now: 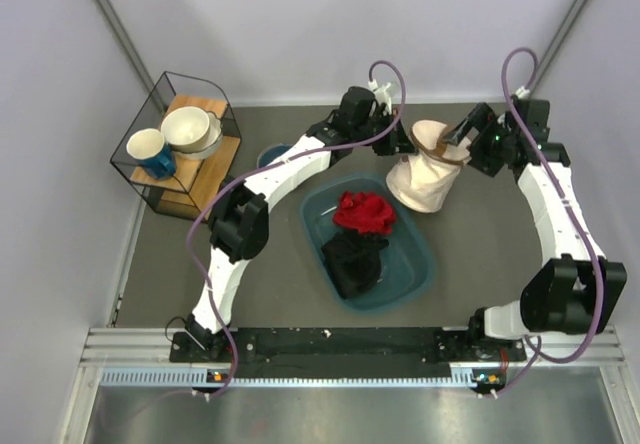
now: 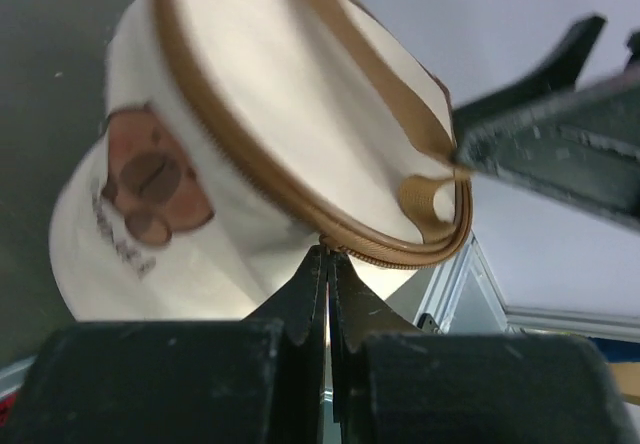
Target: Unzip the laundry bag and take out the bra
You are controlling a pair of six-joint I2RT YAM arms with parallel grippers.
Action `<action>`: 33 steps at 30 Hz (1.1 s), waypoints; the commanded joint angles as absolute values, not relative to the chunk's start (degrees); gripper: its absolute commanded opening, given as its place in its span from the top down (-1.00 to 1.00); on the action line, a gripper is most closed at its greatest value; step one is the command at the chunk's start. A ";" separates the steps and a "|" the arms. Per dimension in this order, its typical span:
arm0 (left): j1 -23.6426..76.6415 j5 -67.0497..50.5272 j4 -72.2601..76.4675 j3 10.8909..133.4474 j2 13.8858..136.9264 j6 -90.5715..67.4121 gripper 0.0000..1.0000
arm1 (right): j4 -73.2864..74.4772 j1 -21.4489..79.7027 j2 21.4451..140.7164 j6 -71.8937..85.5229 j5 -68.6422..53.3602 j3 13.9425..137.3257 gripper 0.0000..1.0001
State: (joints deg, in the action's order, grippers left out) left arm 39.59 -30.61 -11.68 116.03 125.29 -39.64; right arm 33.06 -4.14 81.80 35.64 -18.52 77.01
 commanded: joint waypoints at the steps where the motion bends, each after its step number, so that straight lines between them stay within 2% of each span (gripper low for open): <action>1: 39.11 -30.41 -8.00 116.90 125.33 -40.69 1.00 | 33.49 -4.30 74.90 37.44 -12.06 71.20 -0.88; 5: 39.20 -30.41 -8.00 116.19 125.07 -40.34 1.00 | 33.92 -4.66 70.76 40.33 -6.69 68.29 -0.92; 11: 39.20 -29.53 -6.77 116.54 124.72 -41.39 1.00 | 36.83 -5.27 65.93 42.62 -0.44 71.71 -0.97; 16: 39.20 -28.21 -5.54 116.72 124.54 -43.15 1.00 | 35.17 -5.27 63.99 50.43 -6.67 68.74 -0.98; 21: 39.81 -28.30 -5.19 117.07 124.72 -43.68 1.00 | 24.10 -4.66 61.61 63.09 -15.98 56.44 -0.96; 24: 40.34 -28.30 -5.71 117.07 124.72 -42.89 1.00 | 18.29 -2.73 61.87 67.40 -17.57 52.21 -0.84; 33: 40.69 -27.42 -6.50 114.61 122.87 -41.75 1.00 | 10.82 2.99 65.30 75.32 -12.32 49.83 -0.83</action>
